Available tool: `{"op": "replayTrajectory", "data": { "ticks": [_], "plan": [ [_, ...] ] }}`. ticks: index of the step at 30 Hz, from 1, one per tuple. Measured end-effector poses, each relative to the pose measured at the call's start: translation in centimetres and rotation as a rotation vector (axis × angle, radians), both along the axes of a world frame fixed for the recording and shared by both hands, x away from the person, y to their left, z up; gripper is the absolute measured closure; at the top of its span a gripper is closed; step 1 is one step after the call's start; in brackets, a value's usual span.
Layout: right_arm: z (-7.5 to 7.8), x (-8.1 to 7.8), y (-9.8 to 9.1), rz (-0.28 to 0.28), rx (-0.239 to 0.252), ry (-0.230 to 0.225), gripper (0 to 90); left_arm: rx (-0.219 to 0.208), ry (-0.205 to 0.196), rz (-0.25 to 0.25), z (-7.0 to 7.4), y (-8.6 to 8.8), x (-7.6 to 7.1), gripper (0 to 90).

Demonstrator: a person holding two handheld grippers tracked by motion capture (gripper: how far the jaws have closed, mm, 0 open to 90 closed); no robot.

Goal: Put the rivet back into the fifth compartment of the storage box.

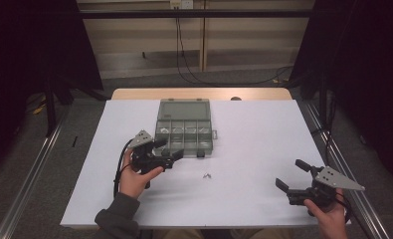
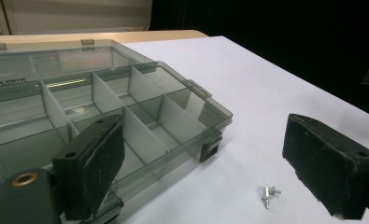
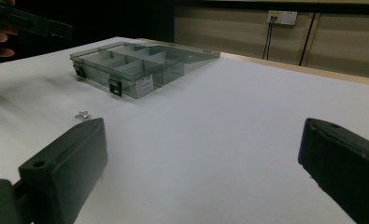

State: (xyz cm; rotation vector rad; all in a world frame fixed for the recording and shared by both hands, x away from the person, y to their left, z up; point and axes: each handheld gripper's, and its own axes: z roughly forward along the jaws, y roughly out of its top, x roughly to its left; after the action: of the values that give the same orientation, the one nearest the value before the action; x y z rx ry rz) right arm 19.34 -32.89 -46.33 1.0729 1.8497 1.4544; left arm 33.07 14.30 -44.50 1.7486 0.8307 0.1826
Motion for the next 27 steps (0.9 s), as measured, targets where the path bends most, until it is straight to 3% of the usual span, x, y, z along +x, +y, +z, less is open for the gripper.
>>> {"op": "replayTrajectory", "data": {
  "ticks": [19, 27],
  "plan": [
    [-0.1, 0.6, 0.6, 0.019, -0.004, 0.006, 1.3, -0.001, 0.009, -0.049, -0.7, -1.6, -1.0, 8.8],
    [-0.1, 0.6, 0.6, 0.017, -0.004, 0.005, 1.3, 0.028, -0.001, -0.072, -1.1, -2.7, -1.3, 6.7]
  ]
}}
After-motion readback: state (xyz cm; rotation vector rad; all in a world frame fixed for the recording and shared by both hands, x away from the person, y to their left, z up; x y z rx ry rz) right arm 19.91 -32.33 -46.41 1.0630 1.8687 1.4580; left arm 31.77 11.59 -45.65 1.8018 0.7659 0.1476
